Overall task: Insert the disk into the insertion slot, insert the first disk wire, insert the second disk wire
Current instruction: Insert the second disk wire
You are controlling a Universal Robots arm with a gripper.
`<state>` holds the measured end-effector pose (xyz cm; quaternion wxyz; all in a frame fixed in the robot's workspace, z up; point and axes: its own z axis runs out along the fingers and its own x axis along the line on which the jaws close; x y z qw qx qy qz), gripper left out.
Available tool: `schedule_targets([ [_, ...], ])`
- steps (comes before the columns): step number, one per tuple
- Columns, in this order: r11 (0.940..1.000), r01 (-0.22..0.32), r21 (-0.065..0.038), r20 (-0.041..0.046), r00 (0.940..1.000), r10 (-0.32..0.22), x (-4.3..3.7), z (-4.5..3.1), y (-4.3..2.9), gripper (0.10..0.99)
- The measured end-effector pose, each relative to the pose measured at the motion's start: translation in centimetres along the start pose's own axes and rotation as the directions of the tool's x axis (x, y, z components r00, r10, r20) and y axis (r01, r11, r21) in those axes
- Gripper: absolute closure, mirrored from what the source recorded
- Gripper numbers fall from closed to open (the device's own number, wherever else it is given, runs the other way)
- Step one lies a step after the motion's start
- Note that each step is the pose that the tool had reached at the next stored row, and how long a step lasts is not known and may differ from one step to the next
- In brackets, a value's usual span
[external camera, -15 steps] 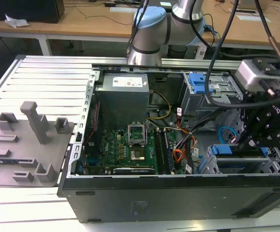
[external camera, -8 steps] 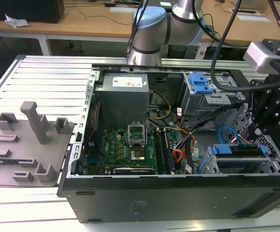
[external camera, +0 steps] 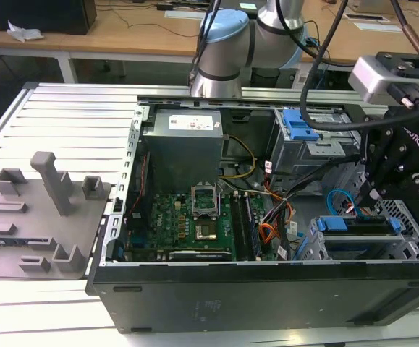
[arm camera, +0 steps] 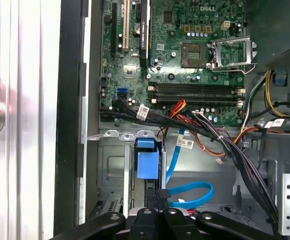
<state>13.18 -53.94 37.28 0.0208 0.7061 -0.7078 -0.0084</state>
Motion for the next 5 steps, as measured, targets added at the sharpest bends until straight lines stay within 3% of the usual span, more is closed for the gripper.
schedule_targets([
  [5,1.0000,0.000,0.000,0.0000,1.0000,0.000,-0.01,0.00,0.03,0.980],
])
